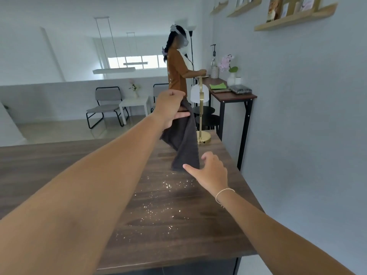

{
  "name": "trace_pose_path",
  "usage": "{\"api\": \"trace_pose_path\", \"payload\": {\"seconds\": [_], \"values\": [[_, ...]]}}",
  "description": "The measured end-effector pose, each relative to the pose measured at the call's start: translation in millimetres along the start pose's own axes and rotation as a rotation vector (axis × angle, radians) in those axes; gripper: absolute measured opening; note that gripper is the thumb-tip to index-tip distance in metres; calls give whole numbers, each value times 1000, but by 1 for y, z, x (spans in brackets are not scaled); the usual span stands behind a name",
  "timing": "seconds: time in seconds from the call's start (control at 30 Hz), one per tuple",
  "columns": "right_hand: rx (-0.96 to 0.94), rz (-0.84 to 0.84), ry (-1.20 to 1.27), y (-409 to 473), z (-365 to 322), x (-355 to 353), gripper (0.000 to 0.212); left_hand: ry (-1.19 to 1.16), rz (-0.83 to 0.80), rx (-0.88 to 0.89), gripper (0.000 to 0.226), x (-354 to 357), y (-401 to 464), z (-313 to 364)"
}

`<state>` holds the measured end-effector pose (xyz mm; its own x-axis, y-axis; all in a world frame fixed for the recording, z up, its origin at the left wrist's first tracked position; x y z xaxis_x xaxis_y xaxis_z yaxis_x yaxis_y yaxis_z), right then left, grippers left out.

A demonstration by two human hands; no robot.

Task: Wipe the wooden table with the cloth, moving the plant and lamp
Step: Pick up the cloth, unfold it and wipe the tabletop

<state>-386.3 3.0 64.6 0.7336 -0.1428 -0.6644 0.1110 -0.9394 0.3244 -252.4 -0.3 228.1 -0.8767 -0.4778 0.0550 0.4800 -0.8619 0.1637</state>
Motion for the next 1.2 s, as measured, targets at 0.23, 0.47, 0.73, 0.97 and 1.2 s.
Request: {"api": "trace_pose_path", "payload": {"seconds": [0.23, 0.47, 0.73, 0.97, 1.2], "values": [[50, -5, 92, 15, -34, 6, 73, -114, 52, 68, 14, -1, 3, 61], [0, 113, 170, 13, -68, 2, 76, -136, 40, 88, 11, -9, 1, 82], [-17, 141, 67, 28, -45, -5, 13, -68, 99, 65, 39, -28, -4, 79], [-11, 132, 101, 42, -25, -19, 12, -20, 194, 81, 35, -56, -2, 72], [-37, 145, 102, 84, -22, -64, 15, -14, 280, 21, 31, -107, -4, 43]]}}
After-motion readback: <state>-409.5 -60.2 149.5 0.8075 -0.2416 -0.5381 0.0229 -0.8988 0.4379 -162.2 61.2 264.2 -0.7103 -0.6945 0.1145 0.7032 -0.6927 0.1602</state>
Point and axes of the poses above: each hand's wrist, its own y-axis towards the middle knuckle, its own x-axis out of the palm, z = x × y, the point moved 4 cm from there along y, towards the middle knuckle, and after that the axes turned 5 degrees about z, right-handed, at the moved point
